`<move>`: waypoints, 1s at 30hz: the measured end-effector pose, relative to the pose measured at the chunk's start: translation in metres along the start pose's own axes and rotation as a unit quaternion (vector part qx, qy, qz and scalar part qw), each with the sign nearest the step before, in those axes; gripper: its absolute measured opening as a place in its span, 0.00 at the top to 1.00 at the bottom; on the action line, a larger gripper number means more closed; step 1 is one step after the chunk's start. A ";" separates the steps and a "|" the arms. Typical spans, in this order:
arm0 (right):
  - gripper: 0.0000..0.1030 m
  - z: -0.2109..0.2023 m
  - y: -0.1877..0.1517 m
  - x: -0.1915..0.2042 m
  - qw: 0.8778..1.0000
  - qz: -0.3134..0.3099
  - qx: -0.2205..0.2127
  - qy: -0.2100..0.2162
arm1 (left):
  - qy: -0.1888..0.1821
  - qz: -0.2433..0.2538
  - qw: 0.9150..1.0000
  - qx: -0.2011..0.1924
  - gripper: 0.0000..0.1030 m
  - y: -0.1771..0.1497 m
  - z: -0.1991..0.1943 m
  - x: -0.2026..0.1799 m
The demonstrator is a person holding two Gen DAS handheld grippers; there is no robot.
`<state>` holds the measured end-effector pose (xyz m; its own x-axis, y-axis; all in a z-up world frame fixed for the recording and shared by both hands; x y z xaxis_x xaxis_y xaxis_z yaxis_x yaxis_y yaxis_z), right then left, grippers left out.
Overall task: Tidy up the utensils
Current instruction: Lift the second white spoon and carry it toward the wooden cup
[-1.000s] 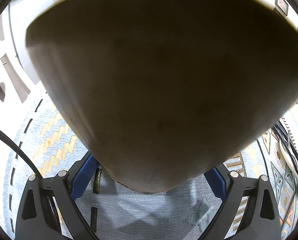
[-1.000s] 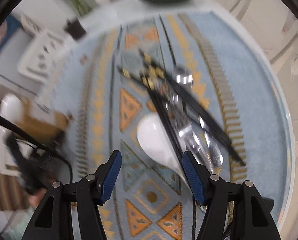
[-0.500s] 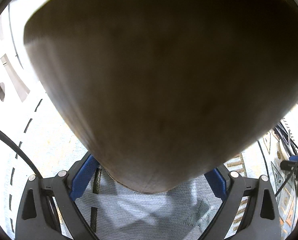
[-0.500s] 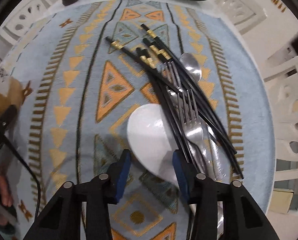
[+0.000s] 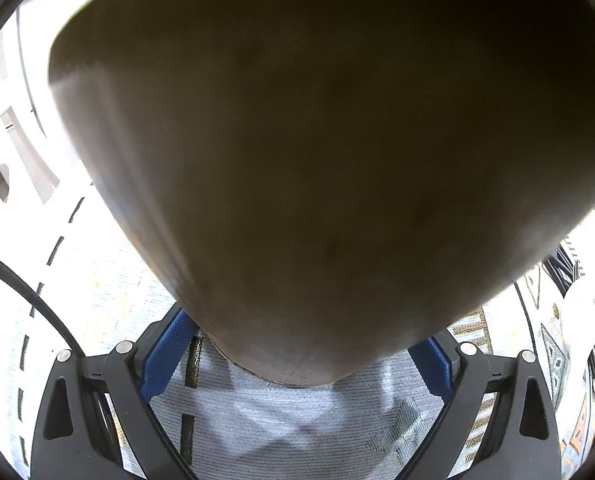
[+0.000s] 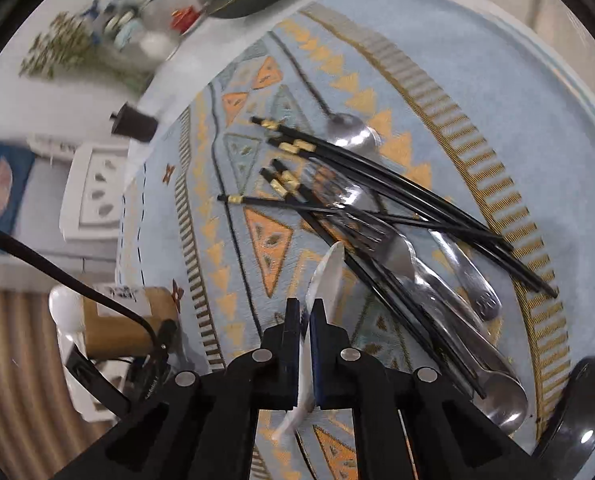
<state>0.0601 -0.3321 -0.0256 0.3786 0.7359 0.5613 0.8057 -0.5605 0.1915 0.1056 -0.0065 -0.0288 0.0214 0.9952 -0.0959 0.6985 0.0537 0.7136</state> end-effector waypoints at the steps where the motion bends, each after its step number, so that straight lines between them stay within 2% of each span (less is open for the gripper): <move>1: 0.96 0.001 0.000 -0.001 1.000 0.004 0.001 0.003 | 0.000 0.000 1.000 0.000 0.06 0.000 0.000 0.000; 5: 0.96 0.005 -0.001 0.003 1.000 -0.022 0.008 -0.008 | 0.000 0.000 1.000 0.000 0.06 0.000 0.000 0.000; 7: 0.96 0.018 -0.005 0.014 0.999 -0.037 0.017 -0.035 | 0.000 0.000 1.000 0.000 0.06 0.000 0.000 0.000; 10: 0.95 0.035 -0.004 0.016 0.998 -0.028 0.038 -0.051 | 0.000 0.000 1.000 0.000 0.06 0.000 0.000 0.000; 15: 0.92 0.053 0.000 0.014 0.997 -0.023 0.054 -0.054 | 0.000 0.000 1.000 0.000 0.06 0.000 0.000 0.000; 25: 0.93 0.026 0.005 0.051 0.998 -0.065 0.022 0.002 | 0.000 0.000 1.000 0.000 0.06 0.001 0.000 0.000; 30: 0.93 0.001 0.014 0.079 0.996 -0.081 -0.013 0.041 | -0.001 -0.001 1.000 0.000 0.06 0.001 0.001 0.000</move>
<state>0.1010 -0.2816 0.0206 0.2055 0.7846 0.5849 0.8403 -0.4478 0.3055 0.1066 -0.0061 -0.0285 0.0224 0.9949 -0.0984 0.6992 0.0547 0.7129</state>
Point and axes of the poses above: each gripper's, at about its wrist camera, not at the fingertips, and z roughly the way its jaws point, x to its left, y to its top, the point moved 6 cm from there along z, roughly the way its jaws point, and after that the axes turned 7 degrees about -x, right-handed, at the moved point
